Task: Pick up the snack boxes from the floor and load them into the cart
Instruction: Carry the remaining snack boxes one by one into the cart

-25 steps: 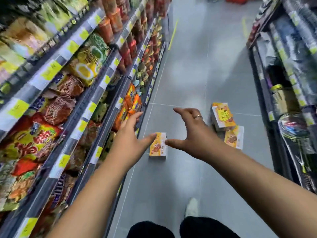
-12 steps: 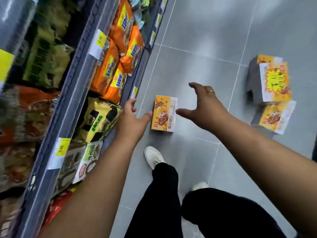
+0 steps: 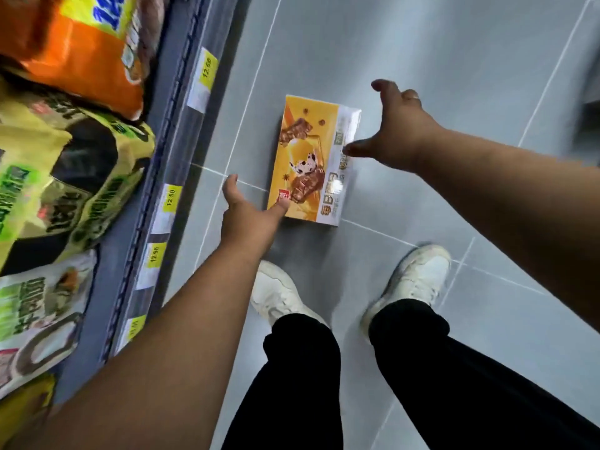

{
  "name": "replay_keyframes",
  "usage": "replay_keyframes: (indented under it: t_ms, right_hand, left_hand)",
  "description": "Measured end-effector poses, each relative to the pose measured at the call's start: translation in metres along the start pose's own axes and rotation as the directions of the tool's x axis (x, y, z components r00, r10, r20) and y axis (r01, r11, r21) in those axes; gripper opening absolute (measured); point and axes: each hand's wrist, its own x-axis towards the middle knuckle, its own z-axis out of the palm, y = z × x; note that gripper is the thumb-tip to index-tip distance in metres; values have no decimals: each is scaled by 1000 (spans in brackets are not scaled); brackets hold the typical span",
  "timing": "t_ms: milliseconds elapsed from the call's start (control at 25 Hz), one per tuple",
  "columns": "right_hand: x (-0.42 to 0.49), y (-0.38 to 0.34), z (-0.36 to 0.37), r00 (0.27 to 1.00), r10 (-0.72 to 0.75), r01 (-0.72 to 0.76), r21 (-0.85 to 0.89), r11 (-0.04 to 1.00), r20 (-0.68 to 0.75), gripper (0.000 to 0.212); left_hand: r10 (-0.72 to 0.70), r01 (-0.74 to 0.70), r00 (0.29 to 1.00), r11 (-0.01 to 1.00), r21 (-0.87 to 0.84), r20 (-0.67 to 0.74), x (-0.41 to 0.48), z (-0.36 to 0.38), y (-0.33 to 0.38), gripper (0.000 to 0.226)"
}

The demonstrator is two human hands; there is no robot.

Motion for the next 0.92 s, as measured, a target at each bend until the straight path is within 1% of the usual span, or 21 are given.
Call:
replay_keyframes:
  t_ms: [120, 200, 240, 280, 360, 400, 440, 560, 680, 800, 920]
  right_hand:
    - [54, 16, 39, 999, -23, 26, -77, 997, 47, 111]
    - [87, 21, 55, 998, -26, 31, -81, 996, 59, 113]
    - [102, 23, 60, 998, -9, 14, -72, 997, 69, 113]
    - [113, 25, 65, 996, 6, 0, -65, 998, 87, 112]
    - [130, 26, 75, 993, 9, 0, -79, 997, 115, 106]
    - [133, 25, 79, 994, 2, 10, -110, 994, 108, 102]
    - [132, 23, 81, 996, -2, 15, -142, 990, 92, 98]
    - [115, 20, 75, 999, -1, 6, -126, 992, 40, 94]
    - [78, 23, 44, 1000, -1, 0, -50, 999, -14, 94]
    - [19, 10, -18, 994, -3, 7, 32, 999, -108, 94]
    - [-59, -16, -90, 984, -40, 47, 36, 998, -173, 95]
  left_hand:
    - [-110, 113, 992, 993, -42, 68, 49, 38, -17, 99]
    - [-189, 204, 974, 971, -124, 125, 74, 52, -24, 109]
    - [-232, 264, 957, 945, -192, 174, 83, 58, -26, 109]
    - [-262, 319, 937, 912, -257, 232, 90, 64, -27, 97]
    - [-253, 355, 921, 859, -368, 298, 104, 76, -27, 44]
    - [-246, 353, 924, 845, -402, 293, 106, 80, -27, 26]
    - [-241, 348, 927, 841, -415, 289, 105, 83, -26, 20]
    - [-226, 320, 941, 838, -441, 252, 89, 73, -24, 24]
    - [-172, 246, 965, 853, -460, 197, 58, 46, -9, 47]
    - [-74, 125, 989, 879, -460, 126, 1, 4, 27, 63]
    - [18, 12, 998, 880, -475, 60, -77, -53, 65, 65]
